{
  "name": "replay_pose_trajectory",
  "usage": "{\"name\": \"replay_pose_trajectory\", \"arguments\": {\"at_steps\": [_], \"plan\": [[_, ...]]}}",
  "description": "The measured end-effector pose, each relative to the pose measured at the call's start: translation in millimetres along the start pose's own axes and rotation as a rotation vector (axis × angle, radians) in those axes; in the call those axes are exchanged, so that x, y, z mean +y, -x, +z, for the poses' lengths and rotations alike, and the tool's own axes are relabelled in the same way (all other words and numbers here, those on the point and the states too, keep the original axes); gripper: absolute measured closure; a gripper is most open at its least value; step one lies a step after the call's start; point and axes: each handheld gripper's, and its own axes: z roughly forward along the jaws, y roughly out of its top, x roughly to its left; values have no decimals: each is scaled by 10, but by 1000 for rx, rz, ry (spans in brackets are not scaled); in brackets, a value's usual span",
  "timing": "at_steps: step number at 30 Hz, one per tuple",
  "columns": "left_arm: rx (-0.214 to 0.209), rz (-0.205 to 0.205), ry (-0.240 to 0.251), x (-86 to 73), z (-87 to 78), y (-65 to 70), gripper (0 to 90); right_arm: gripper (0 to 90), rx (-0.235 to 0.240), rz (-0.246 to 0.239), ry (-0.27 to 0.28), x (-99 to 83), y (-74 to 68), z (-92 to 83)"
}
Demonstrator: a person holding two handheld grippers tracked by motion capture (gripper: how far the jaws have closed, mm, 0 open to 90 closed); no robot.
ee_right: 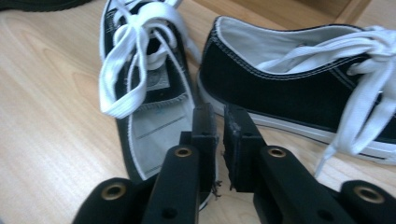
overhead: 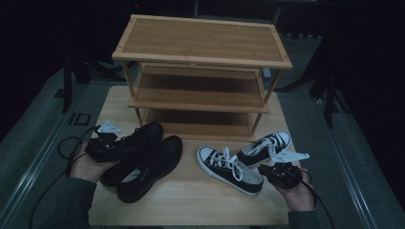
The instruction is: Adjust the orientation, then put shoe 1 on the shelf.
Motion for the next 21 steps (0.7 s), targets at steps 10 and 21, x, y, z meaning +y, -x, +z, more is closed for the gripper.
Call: {"name": "replay_pose_trajectory", "arguments": {"at_steps": [10,21], "plan": [[15,1,-6,3,-19,-30,559,699,-43,28,2,-10,51,59],[13,-8,-7,-39,-24,-65,553,625,-76,69,19,-84,112,129]]}}
